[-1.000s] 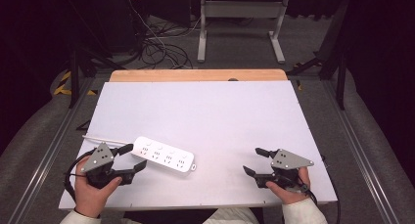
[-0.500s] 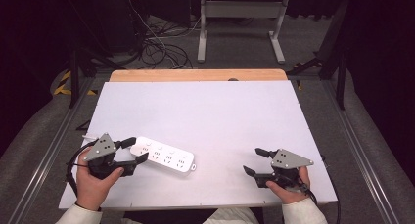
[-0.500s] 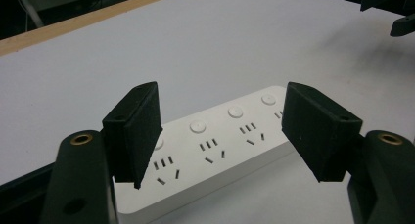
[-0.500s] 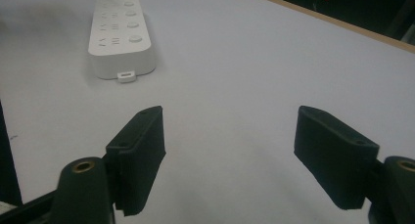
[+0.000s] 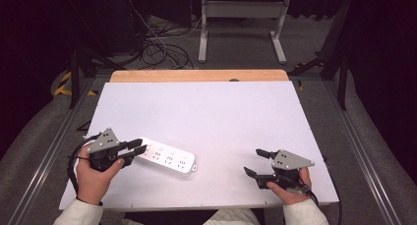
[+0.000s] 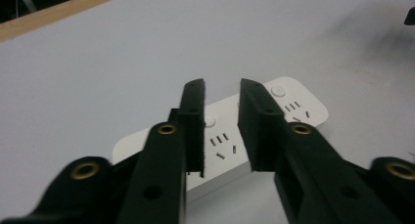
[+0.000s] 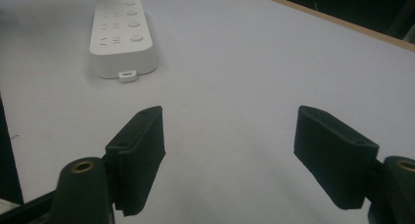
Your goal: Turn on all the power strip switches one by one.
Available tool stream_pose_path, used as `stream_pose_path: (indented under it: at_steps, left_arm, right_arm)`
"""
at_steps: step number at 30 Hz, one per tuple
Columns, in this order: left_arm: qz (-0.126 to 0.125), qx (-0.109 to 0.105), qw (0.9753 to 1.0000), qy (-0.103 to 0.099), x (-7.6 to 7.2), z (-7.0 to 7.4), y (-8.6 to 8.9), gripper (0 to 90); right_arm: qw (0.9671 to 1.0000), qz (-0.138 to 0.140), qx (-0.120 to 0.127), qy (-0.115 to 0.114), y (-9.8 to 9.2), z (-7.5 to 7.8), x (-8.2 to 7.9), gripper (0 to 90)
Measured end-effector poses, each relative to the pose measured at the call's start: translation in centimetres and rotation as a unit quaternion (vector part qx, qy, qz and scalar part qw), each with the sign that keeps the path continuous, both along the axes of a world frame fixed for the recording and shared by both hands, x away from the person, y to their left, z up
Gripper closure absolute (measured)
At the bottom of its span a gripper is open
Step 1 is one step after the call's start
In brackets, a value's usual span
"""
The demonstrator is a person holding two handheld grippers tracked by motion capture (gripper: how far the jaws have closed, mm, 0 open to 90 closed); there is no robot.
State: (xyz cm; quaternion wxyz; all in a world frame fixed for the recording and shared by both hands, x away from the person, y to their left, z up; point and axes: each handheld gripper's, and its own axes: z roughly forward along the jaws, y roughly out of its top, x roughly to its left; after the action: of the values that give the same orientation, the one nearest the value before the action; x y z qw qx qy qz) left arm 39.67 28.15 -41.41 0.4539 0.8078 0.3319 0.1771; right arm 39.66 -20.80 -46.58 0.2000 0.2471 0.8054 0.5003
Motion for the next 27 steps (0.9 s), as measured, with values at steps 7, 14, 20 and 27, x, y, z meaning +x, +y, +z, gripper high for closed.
stream_pose_path:
  at_steps: [7,14,20,27]
  left_arm:
    - [0.014,0.0,0.9995,0.029,1.1,0.2,0.4,89.5]
    - [0.029,0.018,0.9982,0.049,2.4,0.1,0.4,89.7]
    - [0.041,0.04,0.9961,0.067,3.4,-0.4,0.4,89.7]
    - [0.056,0.064,0.9926,0.087,4.5,-1.1,0.5,89.7]
  right_arm:
    - [1.0,0.001,-0.002,0.0,0.0,0.0,0.0,27.8]
    - [1.0,0.004,0.001,0.001,0.0,-0.1,0.0,27.8]
    - [1.0,0.003,0.001,0.002,0.0,-0.1,0.1,27.8]
    - [1.0,0.004,-0.001,0.002,0.0,-0.1,0.1,28.0]
